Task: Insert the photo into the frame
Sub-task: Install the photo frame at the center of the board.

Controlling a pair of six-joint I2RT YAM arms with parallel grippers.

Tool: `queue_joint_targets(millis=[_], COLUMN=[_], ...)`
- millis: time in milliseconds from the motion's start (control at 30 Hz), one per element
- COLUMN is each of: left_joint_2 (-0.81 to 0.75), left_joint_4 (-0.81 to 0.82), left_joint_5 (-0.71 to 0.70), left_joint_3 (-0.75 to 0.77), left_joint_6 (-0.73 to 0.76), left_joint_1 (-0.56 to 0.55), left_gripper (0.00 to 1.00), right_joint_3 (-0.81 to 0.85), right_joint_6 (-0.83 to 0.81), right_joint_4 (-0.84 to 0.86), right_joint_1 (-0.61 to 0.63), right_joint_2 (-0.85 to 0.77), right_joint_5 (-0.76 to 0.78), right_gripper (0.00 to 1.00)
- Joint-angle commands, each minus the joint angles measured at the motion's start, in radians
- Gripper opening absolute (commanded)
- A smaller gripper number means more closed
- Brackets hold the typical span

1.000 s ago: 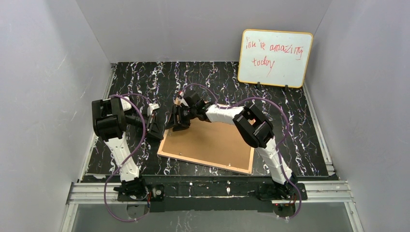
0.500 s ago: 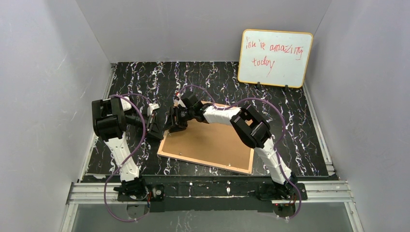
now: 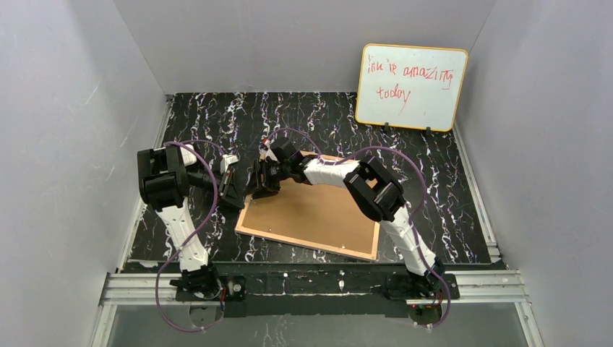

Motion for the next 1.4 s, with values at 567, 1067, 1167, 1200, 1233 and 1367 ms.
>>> queue_joint_targets(millis=[567,1067,1167,1200,1233,1367], left_joint_2=[-0.001,0.066,0.066,0.065,0.066,0.069], left_joint_4=[0.027,0.132,0.136,0.137,0.139,0.140], left_joint_5=[-0.118,-0.112,-0.111,-0.114,-0.117,-0.123], left_joint_3=[0.125,0.189,0.175,0.171,0.168,0.155], left_joint_6=[0.055,-0.065,-0.058,-0.056,-0.053,-0.043], left_joint_1=[-0.011,-0.068,-0.072,-0.073,-0.074,-0.075], left_gripper=[0.18,0.34,0.32,0.32,0.31,0.28], right_joint_3=[0.036,0.136,0.138,0.138,0.137,0.135], right_joint_6=[-0.086,-0.139,-0.123,-0.118,-0.114,-0.106], right_joint_4=[-0.096,-0.209,-0.198,-0.195,-0.192,-0.190], right_joint_1=[-0.179,-0.268,-0.268,-0.267,-0.267,-0.264], right_joint_2=[-0.106,-0.024,-0.018,-0.017,-0.014,0.001], right_joint_5=[0.097,0.226,0.211,0.208,0.202,0.201], right_gripper=[0.68,0.67,0.66,0.65,0.65,0.64])
